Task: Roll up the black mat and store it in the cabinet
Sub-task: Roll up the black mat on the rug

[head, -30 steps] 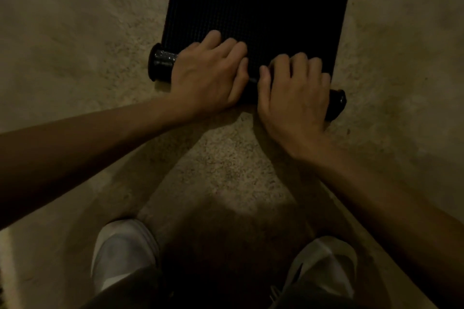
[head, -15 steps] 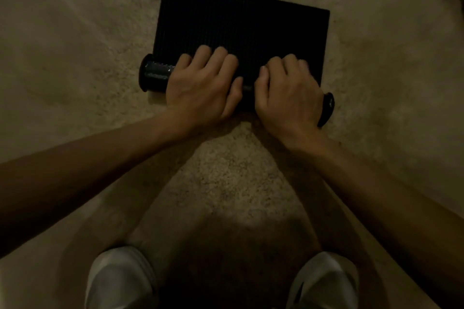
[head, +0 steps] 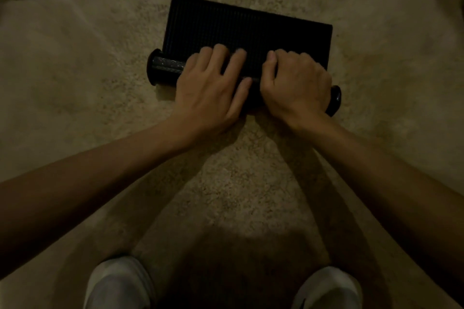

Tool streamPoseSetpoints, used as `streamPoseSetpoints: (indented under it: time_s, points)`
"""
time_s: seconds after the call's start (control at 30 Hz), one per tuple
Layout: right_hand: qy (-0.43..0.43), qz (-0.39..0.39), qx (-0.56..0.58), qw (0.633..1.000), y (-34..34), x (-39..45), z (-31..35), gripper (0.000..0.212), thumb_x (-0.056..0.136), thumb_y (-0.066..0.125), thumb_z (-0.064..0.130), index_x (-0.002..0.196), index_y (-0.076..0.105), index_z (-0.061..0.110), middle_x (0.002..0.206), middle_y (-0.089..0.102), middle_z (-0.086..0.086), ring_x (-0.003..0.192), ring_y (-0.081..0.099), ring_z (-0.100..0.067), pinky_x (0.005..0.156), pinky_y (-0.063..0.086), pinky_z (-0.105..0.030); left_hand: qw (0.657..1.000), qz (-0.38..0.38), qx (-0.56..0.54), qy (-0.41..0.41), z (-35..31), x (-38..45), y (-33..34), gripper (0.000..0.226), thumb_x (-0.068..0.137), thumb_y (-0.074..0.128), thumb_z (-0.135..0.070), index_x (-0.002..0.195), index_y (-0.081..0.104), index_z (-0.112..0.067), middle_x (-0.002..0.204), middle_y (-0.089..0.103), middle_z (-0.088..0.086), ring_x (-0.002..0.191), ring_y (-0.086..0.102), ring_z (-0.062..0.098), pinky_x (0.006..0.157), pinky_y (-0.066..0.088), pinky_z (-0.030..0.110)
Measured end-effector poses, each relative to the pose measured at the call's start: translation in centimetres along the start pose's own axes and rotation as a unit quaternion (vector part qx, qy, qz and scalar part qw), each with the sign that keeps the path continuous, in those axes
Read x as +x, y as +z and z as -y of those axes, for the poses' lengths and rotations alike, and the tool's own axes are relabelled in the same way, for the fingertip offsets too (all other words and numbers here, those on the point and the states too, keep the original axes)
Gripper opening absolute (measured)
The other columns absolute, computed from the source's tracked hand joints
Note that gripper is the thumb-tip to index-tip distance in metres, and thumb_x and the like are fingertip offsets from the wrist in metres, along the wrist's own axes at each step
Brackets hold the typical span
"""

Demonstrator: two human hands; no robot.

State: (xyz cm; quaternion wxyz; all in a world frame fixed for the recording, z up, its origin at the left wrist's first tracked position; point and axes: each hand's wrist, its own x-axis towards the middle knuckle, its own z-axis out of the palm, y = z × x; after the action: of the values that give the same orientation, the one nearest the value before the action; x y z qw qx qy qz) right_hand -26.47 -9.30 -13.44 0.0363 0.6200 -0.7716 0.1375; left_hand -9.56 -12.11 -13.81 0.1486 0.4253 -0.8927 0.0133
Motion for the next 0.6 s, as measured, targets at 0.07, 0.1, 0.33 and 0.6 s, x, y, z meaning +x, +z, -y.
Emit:
streamPoseSetpoints:
  time_s: [0.07,0.1,0.33,0.6]
  points:
    - [0.018,0.019,-0.006,1.0,0.0,0.6,-0.2,0.04,0.104,0.032,0.036,0.072,0.048,0.018,0.066,0.046,0.001,0.061,0.044,-0.02,0.057,0.027,-0.034,0.999,-0.004,0.012,0.051,0.9,0.5,0.3,0.046,0.102,0.035,-0.044,0.11,0.056,-0.004,0.103,0.057,0.018,0.088,0.051,0.035,0.075,0.037,0.045]
    - [0.026,0.022,-0.003,0.999,0.0,0.9,-0.3,0.043,0.105,0.031,0.037,0.072,0.05,0.017,0.065,0.048,0.0,0.06,0.046,-0.021,0.057,0.027,-0.034,0.997,-0.007,0.021,0.077,1.4,1.3,0.6,0.046,0.102,0.035,-0.045,0.104,0.055,-0.004,0.099,0.057,0.018,0.085,0.052,0.035,0.071,0.036,0.044]
    - [-0.026,-0.047,-0.071,0.996,0.4,0.1,0.5,0.044,0.107,0.028,0.036,0.103,0.062,0.008,0.099,0.064,-0.015,0.09,0.055,-0.034,0.074,0.035,-0.045,0.995,-0.015,0.007,0.094,2.5,4.9,1.2,0.042,0.102,0.033,-0.044,0.088,0.054,-0.011,0.081,0.059,0.01,0.067,0.055,0.027,0.055,0.026,0.031]
    - [-0.005,-0.005,-0.016,1.0,0.7,3.6,-0.3,0.038,0.102,0.033,0.036,0.077,0.054,0.016,0.071,0.056,-0.006,0.069,0.049,-0.026,0.064,0.029,-0.038,0.998,-0.024,0.017,0.062,3.4,3.5,1.1,0.045,0.104,0.033,-0.043,0.117,0.053,-0.006,0.114,0.054,0.018,0.098,0.048,0.033,0.081,0.036,0.044]
